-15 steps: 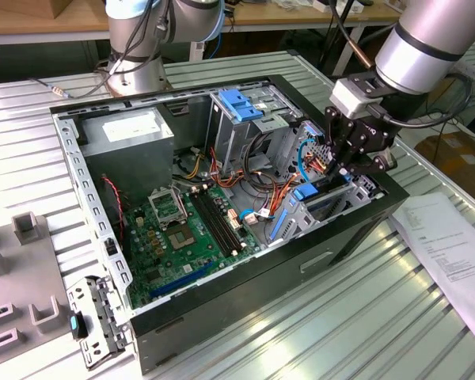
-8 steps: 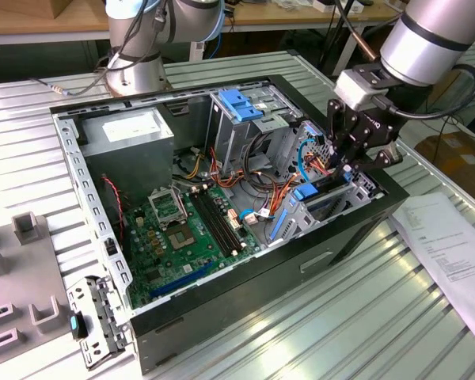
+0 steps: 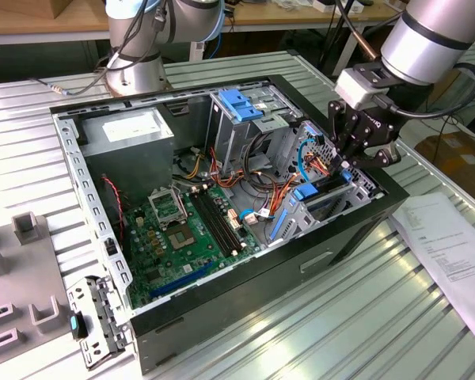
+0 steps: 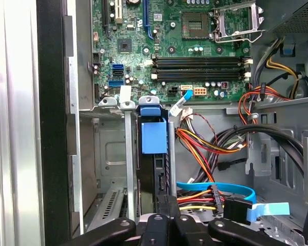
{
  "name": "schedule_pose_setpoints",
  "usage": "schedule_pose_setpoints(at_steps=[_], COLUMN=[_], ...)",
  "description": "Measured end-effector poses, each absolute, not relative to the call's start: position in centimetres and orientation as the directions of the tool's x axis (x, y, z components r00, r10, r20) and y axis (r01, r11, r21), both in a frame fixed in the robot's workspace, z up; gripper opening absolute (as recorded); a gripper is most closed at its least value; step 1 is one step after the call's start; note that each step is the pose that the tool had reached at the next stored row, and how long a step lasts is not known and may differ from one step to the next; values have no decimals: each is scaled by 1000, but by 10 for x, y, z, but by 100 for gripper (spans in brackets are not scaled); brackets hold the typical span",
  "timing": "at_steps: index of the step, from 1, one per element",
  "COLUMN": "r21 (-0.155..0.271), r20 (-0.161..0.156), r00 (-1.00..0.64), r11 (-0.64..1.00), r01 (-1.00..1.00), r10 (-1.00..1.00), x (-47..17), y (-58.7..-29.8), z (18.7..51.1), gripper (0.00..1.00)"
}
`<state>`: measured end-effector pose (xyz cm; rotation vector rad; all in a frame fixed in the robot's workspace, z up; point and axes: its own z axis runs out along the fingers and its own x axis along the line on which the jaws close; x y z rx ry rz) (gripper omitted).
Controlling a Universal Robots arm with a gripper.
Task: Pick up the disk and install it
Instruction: 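Insert the first disk wire, then insert the second disk wire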
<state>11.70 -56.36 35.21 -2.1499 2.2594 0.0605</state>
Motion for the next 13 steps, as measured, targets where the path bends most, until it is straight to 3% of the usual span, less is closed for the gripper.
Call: schedule_pose_setpoints(at_steps=[13], r21=[13], r20=[-43], r00=[-50], r11=[49], r01=[-999], r10=[-998], x=[117], y=[-564], z=[355], gripper=[11])
